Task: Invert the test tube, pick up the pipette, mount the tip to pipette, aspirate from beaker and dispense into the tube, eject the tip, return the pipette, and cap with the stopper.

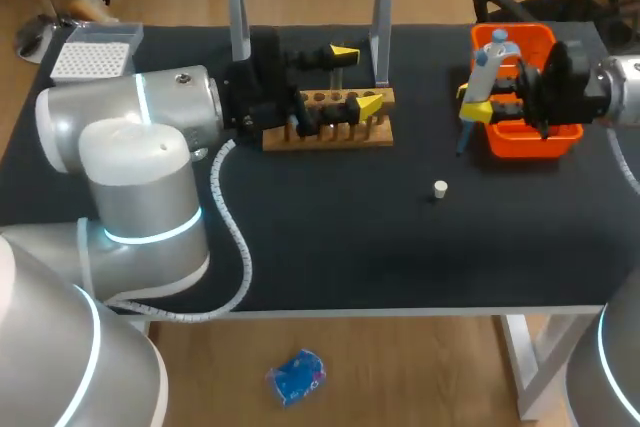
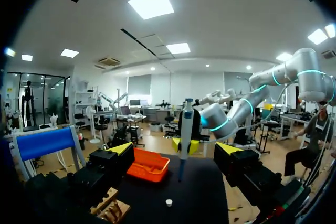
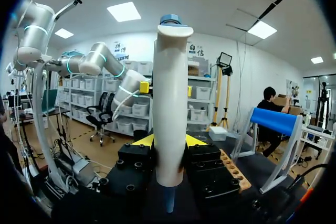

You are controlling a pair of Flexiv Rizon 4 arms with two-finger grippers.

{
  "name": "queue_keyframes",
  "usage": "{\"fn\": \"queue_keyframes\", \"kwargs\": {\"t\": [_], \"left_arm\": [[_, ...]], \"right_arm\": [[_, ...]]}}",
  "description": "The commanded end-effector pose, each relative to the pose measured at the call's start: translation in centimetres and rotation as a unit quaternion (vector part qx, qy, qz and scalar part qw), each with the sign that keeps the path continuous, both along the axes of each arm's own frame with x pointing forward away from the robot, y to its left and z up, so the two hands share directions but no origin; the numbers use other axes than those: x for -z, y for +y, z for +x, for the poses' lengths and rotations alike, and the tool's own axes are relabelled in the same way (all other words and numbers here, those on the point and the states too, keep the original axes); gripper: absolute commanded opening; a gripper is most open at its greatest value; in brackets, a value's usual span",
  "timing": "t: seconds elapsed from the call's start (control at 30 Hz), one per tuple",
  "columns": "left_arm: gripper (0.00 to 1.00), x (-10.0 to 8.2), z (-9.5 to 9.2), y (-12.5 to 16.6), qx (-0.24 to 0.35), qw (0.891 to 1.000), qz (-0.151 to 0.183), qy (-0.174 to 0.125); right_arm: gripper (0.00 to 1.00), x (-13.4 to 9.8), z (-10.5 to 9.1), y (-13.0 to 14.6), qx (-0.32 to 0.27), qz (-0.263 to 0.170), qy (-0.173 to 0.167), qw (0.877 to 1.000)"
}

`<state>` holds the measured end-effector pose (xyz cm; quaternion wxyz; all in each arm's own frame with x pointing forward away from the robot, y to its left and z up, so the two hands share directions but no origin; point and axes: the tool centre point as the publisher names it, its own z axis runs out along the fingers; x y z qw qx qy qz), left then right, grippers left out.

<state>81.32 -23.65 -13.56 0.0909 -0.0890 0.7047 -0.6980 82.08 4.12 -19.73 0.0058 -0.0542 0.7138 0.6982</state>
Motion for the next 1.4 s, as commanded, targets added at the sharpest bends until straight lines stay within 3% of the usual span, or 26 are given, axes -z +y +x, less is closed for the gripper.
{"fn": "queue_keyframes", "kwargs": {"t": [0.03,0.2,0.37,0.73,1.4], "left_arm": [[1.0,0.3,0.3,1.9,0.036,0.999,0.012,-0.007],[1.0,1.3,0.6,1.9,0.031,0.999,0.036,-0.015],[1.0,2.4,0.7,1.8,0.037,0.999,0.021,-0.005],[1.0,2.8,1.1,0.8,0.038,0.999,0.006,-0.012],[1.0,4.0,0.9,0.0,0.034,0.999,0.011,-0.002]], "right_arm": [[0.0,0.4,-1.0,1.5,0.002,-0.006,-0.005,1.0],[0.0,1.2,-2.3,3.2,-0.006,-0.013,-0.011,1.0],[0.0,2.2,-3.0,5.2,-0.018,-0.01,-0.016,1.0],[0.0,3.6,-2.4,9.9,-0.056,0.024,-0.01,0.998],[0.0,3.1,-1.1,14.3,-0.083,0.036,-0.009,0.996]]}}
